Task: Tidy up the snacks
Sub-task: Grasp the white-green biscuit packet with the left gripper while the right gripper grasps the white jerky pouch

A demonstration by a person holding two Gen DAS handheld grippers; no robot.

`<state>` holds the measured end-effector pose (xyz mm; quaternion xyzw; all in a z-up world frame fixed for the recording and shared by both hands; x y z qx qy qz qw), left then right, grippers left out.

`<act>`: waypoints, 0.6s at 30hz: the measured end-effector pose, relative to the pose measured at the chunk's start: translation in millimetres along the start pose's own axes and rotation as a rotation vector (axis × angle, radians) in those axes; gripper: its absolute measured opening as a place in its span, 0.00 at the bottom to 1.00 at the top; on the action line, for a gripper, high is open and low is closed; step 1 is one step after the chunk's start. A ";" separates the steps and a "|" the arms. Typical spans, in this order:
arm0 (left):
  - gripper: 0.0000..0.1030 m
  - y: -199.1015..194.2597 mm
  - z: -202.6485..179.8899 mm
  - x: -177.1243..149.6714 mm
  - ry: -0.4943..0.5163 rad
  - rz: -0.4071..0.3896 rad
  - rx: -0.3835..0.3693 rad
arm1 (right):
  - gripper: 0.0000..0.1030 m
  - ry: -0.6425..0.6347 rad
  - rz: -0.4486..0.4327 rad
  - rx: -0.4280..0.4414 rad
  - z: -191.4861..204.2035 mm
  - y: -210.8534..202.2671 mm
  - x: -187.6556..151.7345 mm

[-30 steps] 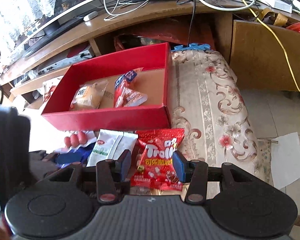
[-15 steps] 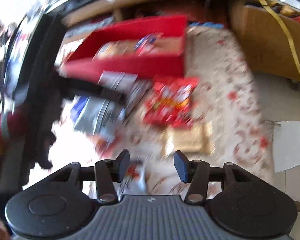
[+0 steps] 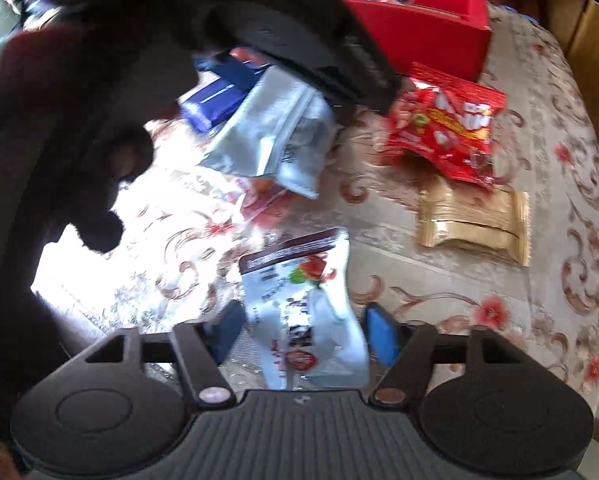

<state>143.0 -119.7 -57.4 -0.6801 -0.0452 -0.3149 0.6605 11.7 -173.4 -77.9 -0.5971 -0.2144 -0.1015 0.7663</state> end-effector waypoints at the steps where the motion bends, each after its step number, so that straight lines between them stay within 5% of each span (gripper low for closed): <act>1: 0.84 0.3 0.5 -0.3 -0.001 0.000 0.000 | 0.75 -0.016 0.000 -0.004 3.0 0.7 -1.0; 4: 0.84 0.3 1.3 0.2 -0.004 0.001 -0.004 | 0.80 -0.060 0.007 -0.009 8.7 3.2 -2.9; 7: 0.85 1.1 1.1 0.2 -0.004 0.005 -0.003 | 0.99 -0.051 0.042 0.042 9.4 10.2 -2.2; 12: 0.87 0.6 4.2 0.2 -0.020 0.012 -0.007 | 0.98 -0.020 0.045 0.037 9.8 12.5 2.4; 16: 0.87 -0.1 8.2 0.3 -0.041 0.015 -0.014 | 0.55 -0.098 0.007 -0.085 13.1 -1.4 -2.7; 18: 0.83 -1.0 6.7 -0.1 -0.037 0.014 -0.011 | 0.53 -0.070 0.006 -0.056 10.4 -6.1 -5.0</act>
Point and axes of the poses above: each gripper's, at about its wrist camera, not at the fingertips, and y roughly the way its jaws point, z to its left, x to its top, the point moved 1 cm from there along y, roughly the way its jaws point, and after that the axes turned 5 degrees about -z, right-handed, at the moved point
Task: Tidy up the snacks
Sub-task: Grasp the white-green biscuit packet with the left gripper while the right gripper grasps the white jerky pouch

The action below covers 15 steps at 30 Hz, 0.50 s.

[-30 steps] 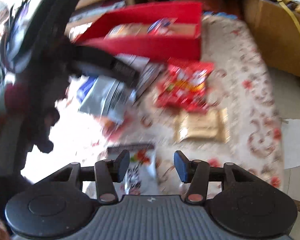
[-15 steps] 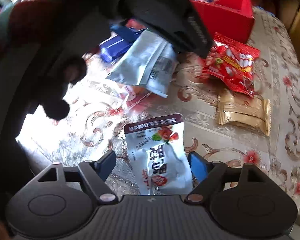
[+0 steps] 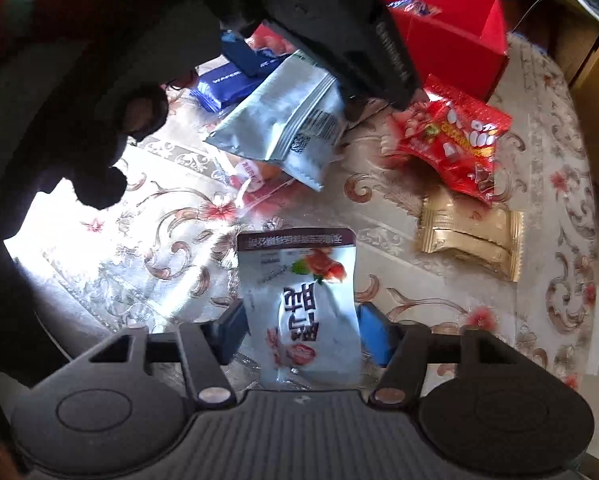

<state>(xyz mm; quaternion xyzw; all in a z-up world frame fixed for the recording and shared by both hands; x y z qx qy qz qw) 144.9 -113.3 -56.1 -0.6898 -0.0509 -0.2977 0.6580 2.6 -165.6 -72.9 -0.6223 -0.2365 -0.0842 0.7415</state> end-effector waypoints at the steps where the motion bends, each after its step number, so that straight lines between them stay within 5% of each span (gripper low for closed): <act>1: 0.79 -0.6 -0.4 0.4 -0.002 -0.001 -0.002 | 0.52 0.005 -0.003 0.001 -1.2 -1.4 -0.9; 6: 0.60 -4.6 -3.5 2.0 0.008 -0.017 0.005 | 0.51 0.041 -0.059 0.007 -11.7 -19.1 1.7; 15: 0.54 -10.1 4.4 3.7 -0.036 -0.022 -0.010 | 0.51 0.136 -0.116 0.008 -30.6 -27.8 11.7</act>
Point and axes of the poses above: each gripper's, at about its wrist camera, not at the fingertips, and y roughly the way its jaws point, z to its left, x to its top, the point moved 1 cm from there along y, roughly the way its jaws point, and after that the axes turned 5 degrees about -z, right-handed, at the moved point
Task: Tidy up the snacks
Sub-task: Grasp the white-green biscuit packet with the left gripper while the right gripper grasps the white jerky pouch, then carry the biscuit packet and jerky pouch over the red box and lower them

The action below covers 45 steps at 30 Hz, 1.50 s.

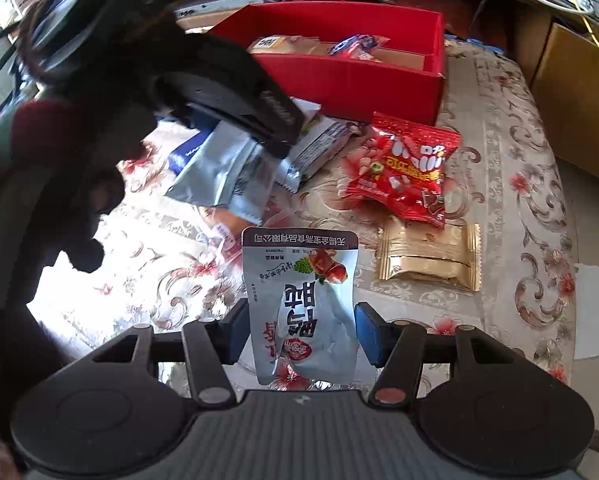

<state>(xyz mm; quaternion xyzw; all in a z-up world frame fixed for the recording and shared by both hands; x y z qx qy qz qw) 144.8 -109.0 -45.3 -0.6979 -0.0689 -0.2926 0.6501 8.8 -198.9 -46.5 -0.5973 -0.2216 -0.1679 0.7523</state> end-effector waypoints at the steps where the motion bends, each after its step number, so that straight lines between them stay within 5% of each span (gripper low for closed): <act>1: 0.53 -0.6 0.9 0.2 -0.005 -0.002 -0.002 | 0.51 0.005 -0.003 0.002 -1.3 -0.3 0.7; 5: 0.53 0.0 -1.3 -0.3 -0.003 -0.003 0.003 | 0.51 0.019 -0.003 -0.004 -4.7 0.3 2.0; 12: 0.76 13.3 -9.2 -4.5 0.039 0.008 0.049 | 0.52 0.048 -0.007 -0.003 -9.9 -1.3 5.2; 14: 0.75 14.0 -7.0 -4.6 0.023 0.010 0.042 | 0.52 0.047 -0.008 -0.006 -9.9 -0.3 6.5; 18: 0.55 8.2 -5.7 -6.0 0.030 0.002 0.051 | 0.52 0.043 -0.020 -0.014 -9.3 -1.8 9.6; 22: 0.50 0.7 -1.6 -9.0 0.004 -0.005 0.038 | 0.52 0.047 -0.044 -0.023 -10.3 -6.8 12.3; 45: 0.48 -38.3 0.3 -1.1 -0.033 -0.109 -0.036 | 0.52 0.061 -0.214 -0.129 -19.5 -26.3 58.5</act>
Point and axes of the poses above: each gripper's, at about its wrist camera, not at the fingertips, and y roughly the way its jaws point, z to its left, x to its top, the point moved 1 cm from there along y, roughly the way its jaws point, and after that the axes turned 5 degrees about -z, right-handed, at the moved point
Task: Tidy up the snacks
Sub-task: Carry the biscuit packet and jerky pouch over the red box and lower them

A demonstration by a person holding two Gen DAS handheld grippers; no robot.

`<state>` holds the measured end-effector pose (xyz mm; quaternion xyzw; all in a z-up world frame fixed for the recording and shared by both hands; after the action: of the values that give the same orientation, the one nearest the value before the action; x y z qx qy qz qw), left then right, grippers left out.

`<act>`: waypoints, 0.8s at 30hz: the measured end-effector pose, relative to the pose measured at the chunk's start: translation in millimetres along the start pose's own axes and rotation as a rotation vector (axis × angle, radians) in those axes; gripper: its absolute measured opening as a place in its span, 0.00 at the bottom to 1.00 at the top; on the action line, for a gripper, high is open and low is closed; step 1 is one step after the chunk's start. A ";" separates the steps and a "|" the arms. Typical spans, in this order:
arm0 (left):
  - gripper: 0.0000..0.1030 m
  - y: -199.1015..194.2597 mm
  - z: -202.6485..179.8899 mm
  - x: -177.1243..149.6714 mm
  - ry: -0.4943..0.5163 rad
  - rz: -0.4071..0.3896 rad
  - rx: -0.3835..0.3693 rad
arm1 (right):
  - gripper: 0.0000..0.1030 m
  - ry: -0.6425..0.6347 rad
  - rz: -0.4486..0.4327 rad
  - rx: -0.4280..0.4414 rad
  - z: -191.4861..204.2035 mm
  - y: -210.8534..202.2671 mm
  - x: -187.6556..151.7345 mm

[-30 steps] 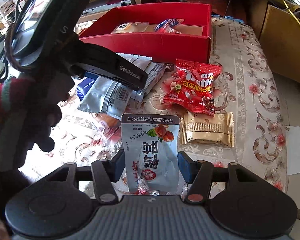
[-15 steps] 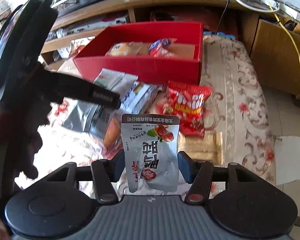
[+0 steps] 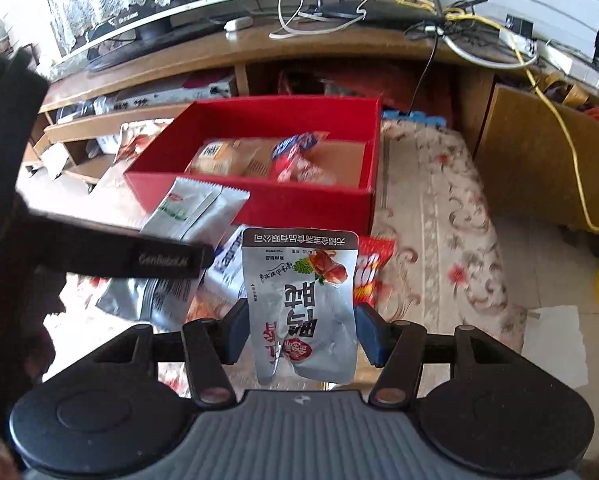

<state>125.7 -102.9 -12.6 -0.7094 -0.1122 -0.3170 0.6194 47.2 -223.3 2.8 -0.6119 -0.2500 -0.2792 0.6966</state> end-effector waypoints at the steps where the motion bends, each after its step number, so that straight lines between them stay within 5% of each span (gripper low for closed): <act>1: 0.48 -0.7 0.0 0.9 -0.002 -0.003 -0.003 | 0.52 0.002 -0.008 -0.003 -0.7 0.4 3.6; 24: 0.48 4.7 10.3 60.2 -0.056 -0.094 0.004 | 0.52 0.055 -0.053 -0.026 -14.0 46.7 79.9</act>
<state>178.1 -108.1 18.7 -0.7109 -0.1631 -0.3256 0.6017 137.2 -239.4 23.0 -0.6059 -0.2433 -0.3177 0.6876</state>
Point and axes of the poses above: each gripper's, at about its wrist camera, not at the fingertips, and y roughly the way its jaws point, z to its left, x to its top, the point moved 1 cm from there along y, roughly the way its jaws point, and after that the axes turned 5 degrees about -z, right-handed, at the moved point
